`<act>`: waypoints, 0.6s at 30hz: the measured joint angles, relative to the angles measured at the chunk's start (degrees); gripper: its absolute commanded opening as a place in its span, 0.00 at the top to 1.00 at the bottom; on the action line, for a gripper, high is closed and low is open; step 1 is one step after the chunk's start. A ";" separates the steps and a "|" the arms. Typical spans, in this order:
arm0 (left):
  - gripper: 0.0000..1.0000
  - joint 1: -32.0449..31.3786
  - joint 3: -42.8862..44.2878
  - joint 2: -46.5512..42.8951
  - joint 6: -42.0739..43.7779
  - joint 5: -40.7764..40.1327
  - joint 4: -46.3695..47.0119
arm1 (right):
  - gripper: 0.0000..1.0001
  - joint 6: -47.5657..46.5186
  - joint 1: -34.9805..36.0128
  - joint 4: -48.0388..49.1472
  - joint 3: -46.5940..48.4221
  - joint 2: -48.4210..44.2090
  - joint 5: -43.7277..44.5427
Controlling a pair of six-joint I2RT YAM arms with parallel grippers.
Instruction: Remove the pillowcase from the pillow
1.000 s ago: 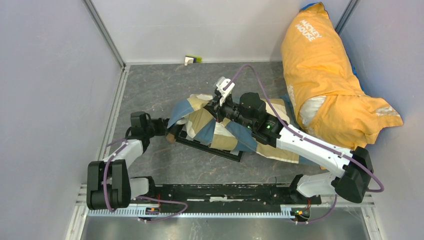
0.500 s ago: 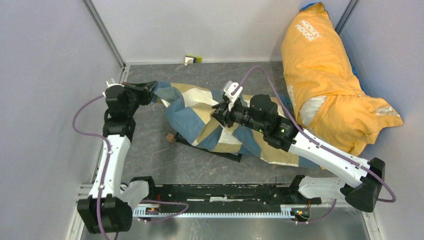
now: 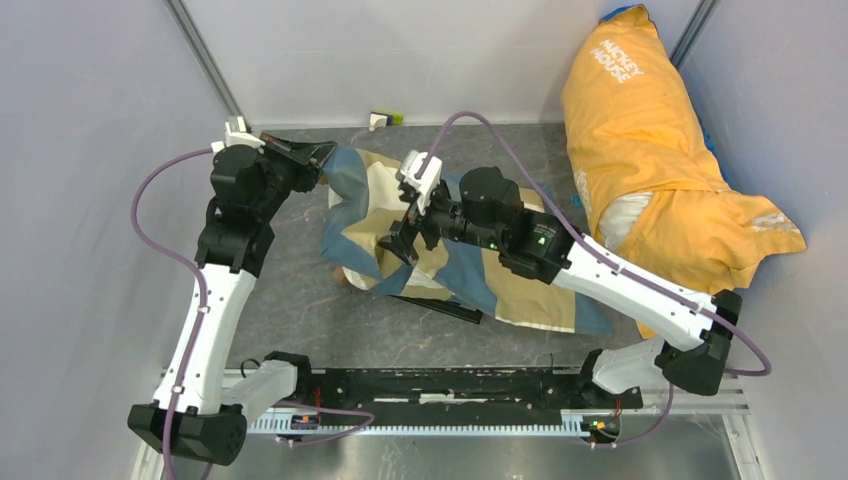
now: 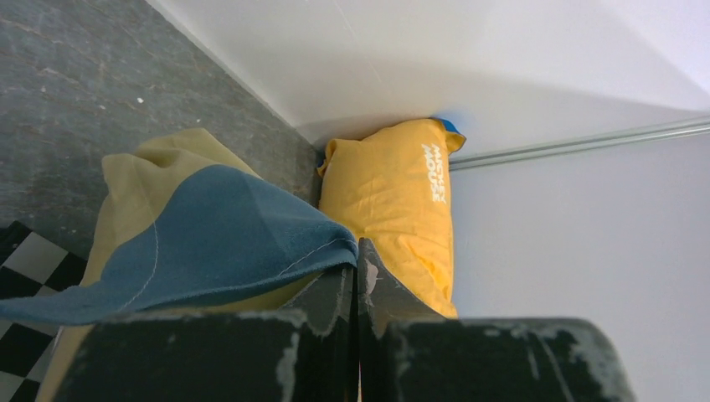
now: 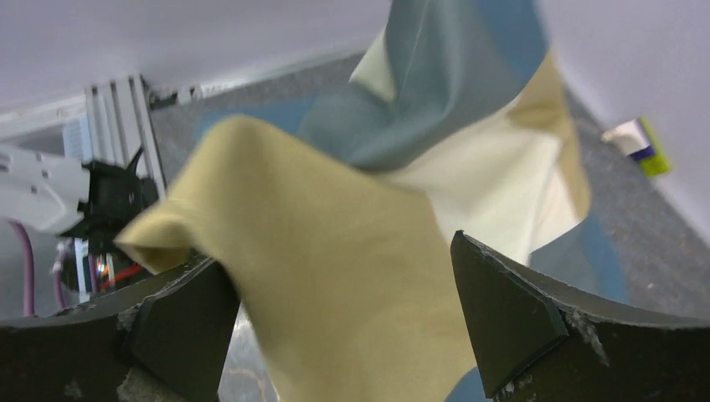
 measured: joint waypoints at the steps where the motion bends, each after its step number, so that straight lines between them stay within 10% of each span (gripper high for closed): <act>1: 0.98 -0.17 0.00 0.00 0.15 -0.09 -0.26 | 0.02 0.07 0.02 -0.02 1.51 0.24 0.42; 16: 0.98 -1.14 -1.84 -2.91 0.22 0.24 -3.37 | 0.02 -1.57 -0.15 4.85 14.29 19.32 4.87; 18: 0.98 -1.14 -2.67 -3.69 0.20 0.52 -3.39 | 0.19 -1.68 -0.17 6.05 14.60 21.07 4.85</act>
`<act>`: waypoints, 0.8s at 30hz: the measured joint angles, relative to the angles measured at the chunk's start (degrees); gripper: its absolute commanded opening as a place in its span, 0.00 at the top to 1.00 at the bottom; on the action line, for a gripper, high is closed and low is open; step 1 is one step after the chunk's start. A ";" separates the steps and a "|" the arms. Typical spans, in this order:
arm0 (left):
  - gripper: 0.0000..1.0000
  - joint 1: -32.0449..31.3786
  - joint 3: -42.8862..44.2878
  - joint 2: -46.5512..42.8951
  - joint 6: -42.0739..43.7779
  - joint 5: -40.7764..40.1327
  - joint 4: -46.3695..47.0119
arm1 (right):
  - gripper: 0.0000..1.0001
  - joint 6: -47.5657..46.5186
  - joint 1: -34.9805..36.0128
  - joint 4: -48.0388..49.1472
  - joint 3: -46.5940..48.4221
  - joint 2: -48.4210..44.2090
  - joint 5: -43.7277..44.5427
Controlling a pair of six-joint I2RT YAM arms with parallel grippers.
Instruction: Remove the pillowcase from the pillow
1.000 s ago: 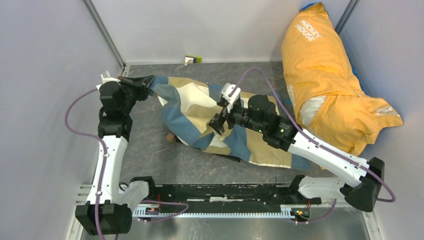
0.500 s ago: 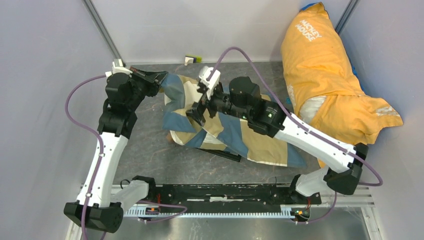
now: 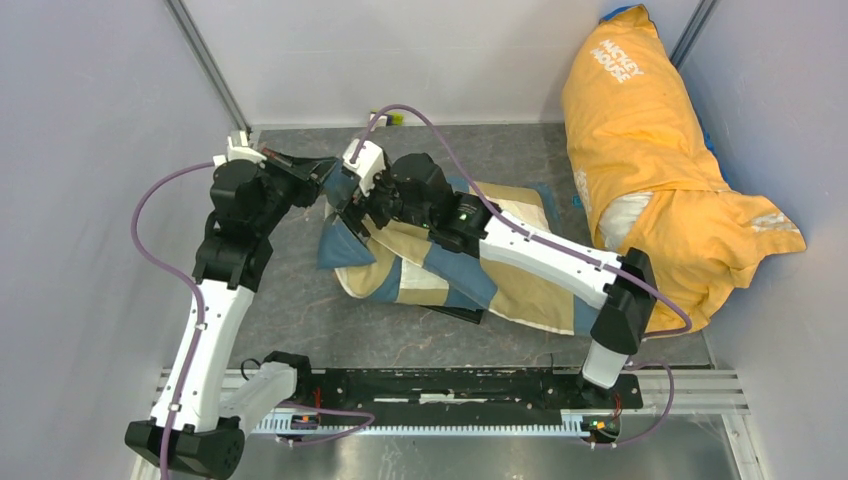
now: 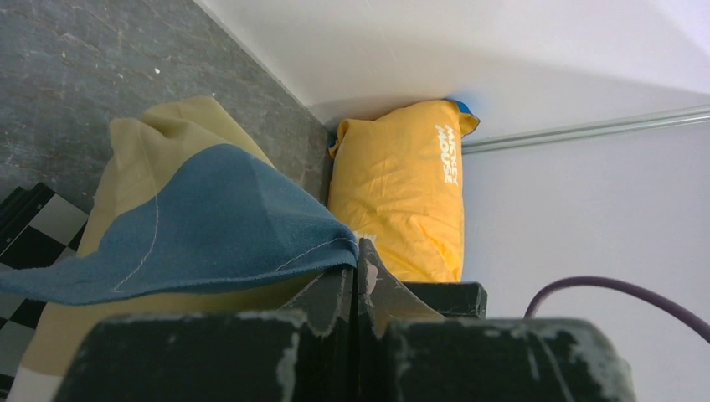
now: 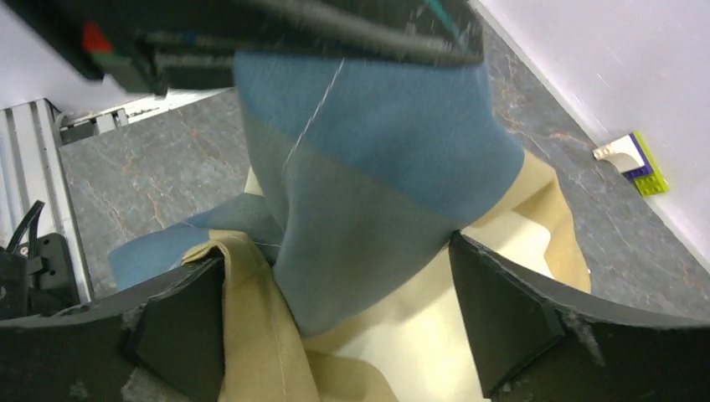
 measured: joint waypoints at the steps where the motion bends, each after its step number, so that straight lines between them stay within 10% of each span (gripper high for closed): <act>1: 0.98 0.00 -0.59 -0.44 -0.02 0.22 0.04 | 0.34 -0.04 0.00 0.76 0.24 0.70 -0.26; 6: 0.87 0.00 -2.99 -1.77 -0.04 1.60 0.07 | 1.00 0.55 0.02 6.14 -0.02 1.97 -1.90; 15: 0.14 0.00 -3.34 -3.10 1.22 -1.05 -0.39 | 1.00 7.67 -2.23 13.14 -8.41 -1.77 2.93; 24: 0.00 0.00 -6.69 -10.10 6.86 -12.83 -5.88 | 1.00 30.05 -22.27 26.71 -27.28 -8.39 -4.79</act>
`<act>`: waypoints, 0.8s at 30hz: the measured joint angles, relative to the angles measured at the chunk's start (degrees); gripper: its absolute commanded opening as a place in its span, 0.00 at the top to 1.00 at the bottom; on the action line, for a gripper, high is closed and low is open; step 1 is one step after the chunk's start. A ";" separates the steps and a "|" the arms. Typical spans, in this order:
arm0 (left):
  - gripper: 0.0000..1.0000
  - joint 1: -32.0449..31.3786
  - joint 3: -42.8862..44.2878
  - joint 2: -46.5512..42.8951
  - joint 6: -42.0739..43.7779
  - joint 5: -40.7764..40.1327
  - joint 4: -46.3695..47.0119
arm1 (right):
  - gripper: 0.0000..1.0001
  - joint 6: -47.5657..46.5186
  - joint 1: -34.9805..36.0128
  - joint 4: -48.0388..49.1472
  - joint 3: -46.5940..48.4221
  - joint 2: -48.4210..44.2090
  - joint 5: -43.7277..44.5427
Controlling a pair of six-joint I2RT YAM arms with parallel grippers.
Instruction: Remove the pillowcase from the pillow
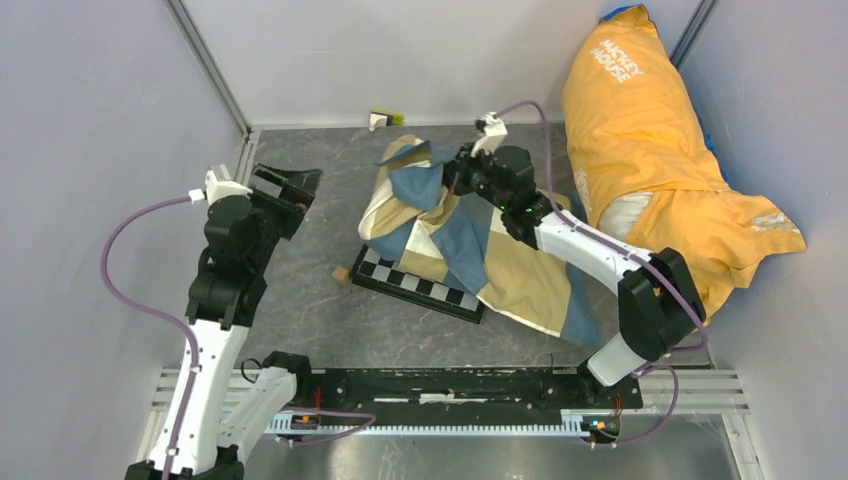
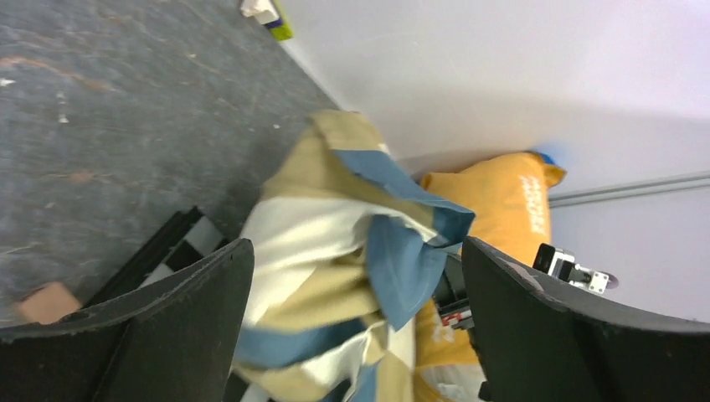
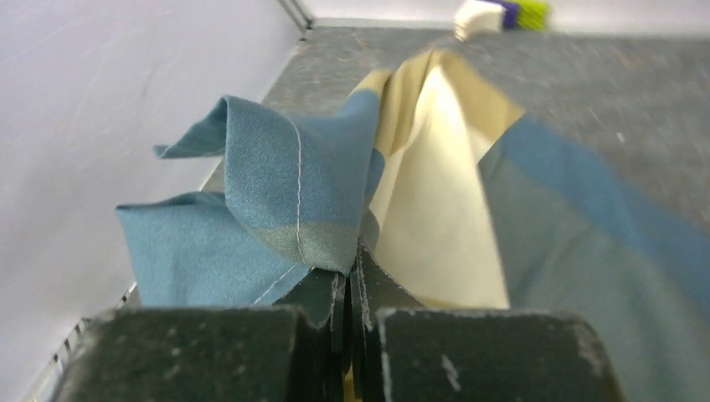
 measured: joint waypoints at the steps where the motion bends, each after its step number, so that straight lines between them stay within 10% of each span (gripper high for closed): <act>1: 0.00 0.00 -1.11 -0.70 0.72 -0.66 -0.02 | 1.00 1.60 -1.57 1.38 -2.14 -0.17 -0.83; 10: 0.09 0.00 -14.62 2.60 6.60 8.24 7.54 | 1.00 8.55 -7.43 9.14 -15.74 -0.15 -6.67; 24: 0.21 -5.86 -26.56 5.92 19.10 27.56 33.53 | 1.00 4.11 -7.28 -2.56 7.26 -0.90 -17.77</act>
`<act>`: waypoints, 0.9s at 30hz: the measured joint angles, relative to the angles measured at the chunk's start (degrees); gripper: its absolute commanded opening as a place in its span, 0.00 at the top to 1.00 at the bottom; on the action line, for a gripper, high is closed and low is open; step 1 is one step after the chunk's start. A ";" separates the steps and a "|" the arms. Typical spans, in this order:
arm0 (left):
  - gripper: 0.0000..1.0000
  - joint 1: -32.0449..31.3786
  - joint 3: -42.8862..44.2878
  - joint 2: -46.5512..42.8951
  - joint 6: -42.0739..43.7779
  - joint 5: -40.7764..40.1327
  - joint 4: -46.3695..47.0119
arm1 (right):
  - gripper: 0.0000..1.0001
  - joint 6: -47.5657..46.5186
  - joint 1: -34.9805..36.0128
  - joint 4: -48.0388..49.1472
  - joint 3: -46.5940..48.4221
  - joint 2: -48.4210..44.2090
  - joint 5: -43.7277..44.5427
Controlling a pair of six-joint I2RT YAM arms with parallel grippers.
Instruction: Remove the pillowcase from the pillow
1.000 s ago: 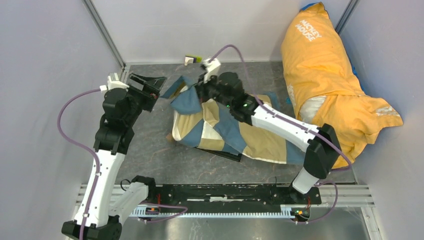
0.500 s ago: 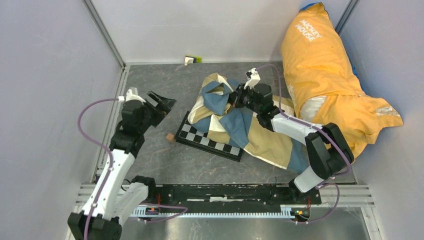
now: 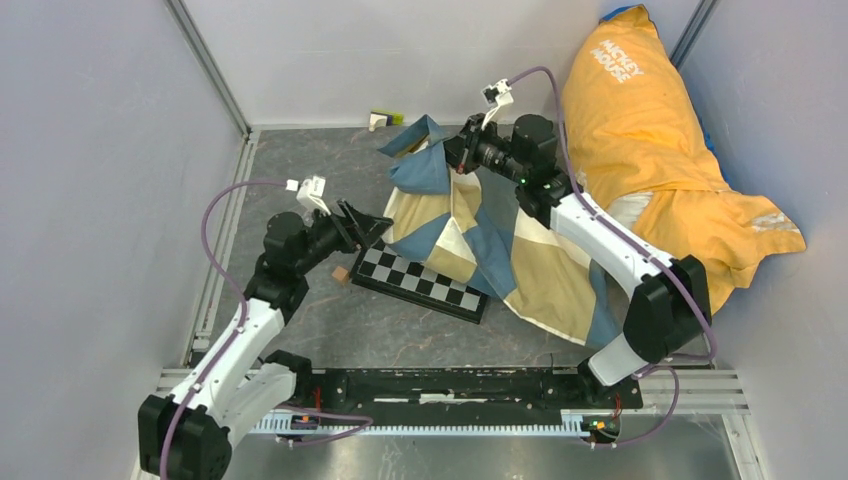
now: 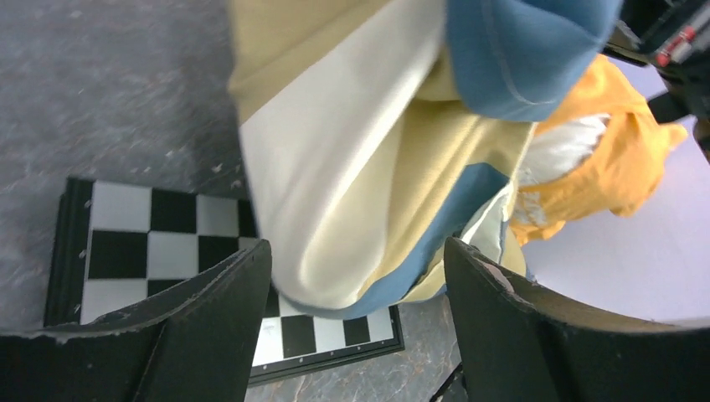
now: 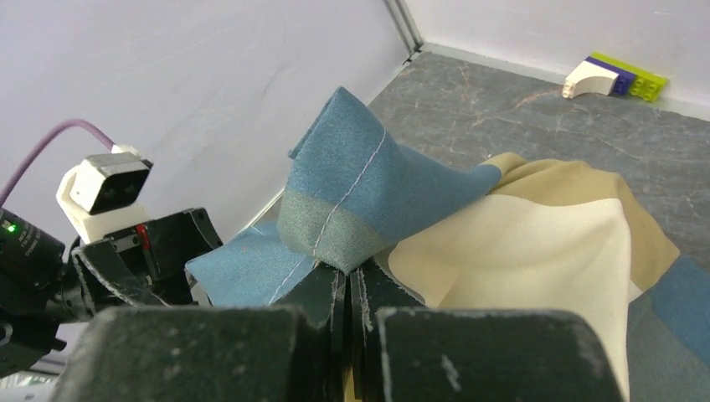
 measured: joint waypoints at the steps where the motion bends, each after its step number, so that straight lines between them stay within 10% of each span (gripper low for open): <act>1: 0.25 -1.09 0.02 -0.39 1.29 -0.02 1.01 | 1.00 -0.20 -0.02 -0.98 0.26 -0.57 -0.55; 15: 0.29 -9.88 6.27 -0.52 12.41 -2.62 1.18 | 1.00 -1.57 -0.02 -9.66 5.11 -5.40 -4.33; 19: 0.55 -10.23 6.29 -0.48 13.86 -5.33 -1.14 | 1.00 -1.60 -0.02 -9.94 5.11 -5.70 -4.94; 22: 0.93 -10.23 6.73 0.37 14.32 -6.03 -1.64 | 1.00 -1.57 -0.02 -10.29 5.11 -5.70 -5.11; 27: 0.98 -10.40 8.44 2.14 14.53 -5.84 -1.97 | 1.00 -1.86 -0.02 -10.43 5.11 -5.95 -5.29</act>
